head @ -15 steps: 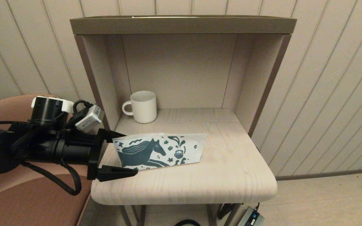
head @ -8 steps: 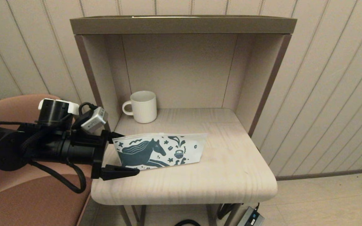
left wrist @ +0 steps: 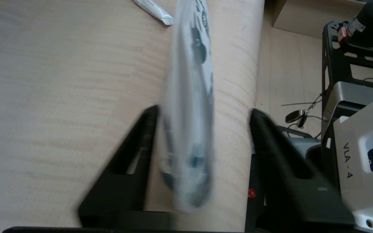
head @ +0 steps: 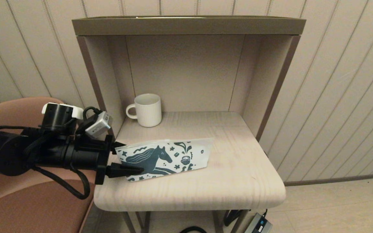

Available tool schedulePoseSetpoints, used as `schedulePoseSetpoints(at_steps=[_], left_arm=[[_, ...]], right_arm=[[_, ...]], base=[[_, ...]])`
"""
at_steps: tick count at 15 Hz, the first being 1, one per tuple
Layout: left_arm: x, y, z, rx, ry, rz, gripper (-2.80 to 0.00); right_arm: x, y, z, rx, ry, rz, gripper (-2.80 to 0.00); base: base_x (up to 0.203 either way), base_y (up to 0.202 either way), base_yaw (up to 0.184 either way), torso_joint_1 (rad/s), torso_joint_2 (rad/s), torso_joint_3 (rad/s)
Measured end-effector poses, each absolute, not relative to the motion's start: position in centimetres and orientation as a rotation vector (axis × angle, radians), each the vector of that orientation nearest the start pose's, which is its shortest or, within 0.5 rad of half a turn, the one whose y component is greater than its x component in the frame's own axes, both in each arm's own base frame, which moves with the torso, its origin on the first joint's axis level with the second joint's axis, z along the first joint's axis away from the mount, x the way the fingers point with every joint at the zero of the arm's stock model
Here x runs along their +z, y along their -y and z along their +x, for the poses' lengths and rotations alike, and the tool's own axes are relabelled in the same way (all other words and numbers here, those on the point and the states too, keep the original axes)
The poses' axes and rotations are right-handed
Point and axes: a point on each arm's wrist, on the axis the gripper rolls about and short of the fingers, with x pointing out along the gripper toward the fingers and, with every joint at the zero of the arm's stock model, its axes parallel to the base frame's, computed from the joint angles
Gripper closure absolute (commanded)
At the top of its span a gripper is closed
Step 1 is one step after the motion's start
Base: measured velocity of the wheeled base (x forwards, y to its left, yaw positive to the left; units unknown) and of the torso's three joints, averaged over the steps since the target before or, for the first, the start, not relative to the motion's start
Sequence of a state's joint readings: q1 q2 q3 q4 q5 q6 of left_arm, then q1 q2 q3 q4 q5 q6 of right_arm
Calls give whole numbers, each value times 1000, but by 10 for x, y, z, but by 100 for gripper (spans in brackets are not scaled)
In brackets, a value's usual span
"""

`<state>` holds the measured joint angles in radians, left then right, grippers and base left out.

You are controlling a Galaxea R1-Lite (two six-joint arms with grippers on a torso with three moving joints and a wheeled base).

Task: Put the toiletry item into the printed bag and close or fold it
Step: Pick up the storage bag

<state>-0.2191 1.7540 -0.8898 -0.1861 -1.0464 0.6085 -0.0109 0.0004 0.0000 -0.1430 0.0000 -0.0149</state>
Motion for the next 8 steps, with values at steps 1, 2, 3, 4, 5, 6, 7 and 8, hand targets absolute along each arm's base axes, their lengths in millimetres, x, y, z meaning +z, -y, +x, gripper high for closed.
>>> schedulePoseSetpoints(at_steps=[1,2,3,4,5,6,7,8], left_arm=[[154,83,285,-1354,-270,217,0],[154,83,285,-1354,-271,217,0],[153,83,285,-1355,-272,216,0],[153,84,285,-1357,-275,213,0],[153,84,285,-1358,-276,213,0],[154,84,284,-1359,-276,213,0],[154,84,283,-1361,-277,210,0],[156,84,281,-1364,-281,207,0]], right_arm=[[90,0,-24,-12,143,-16,0],[90,0,-24,-12,142,-16,0],[90,0,-24,-11,143,-16,0],[90,0,-24,-11,142,-16,0],[90,0,-24,-11,142,-16,0],[90,0,-24,-11,142,-16,0],[90,0,-24,-11,142,-16,0],[90,0,-24,-11,142,-16,0]], base=[[0,0,0,0,0,0],[0,0,0,0,0,0],[0,0,0,0,0,0],[0,0,0,0,0,0],[0,0,0,0,0,0],[0,0,0,0,0,0],[0,0,0,0,0,0],[0,0,0,0,0,0]])
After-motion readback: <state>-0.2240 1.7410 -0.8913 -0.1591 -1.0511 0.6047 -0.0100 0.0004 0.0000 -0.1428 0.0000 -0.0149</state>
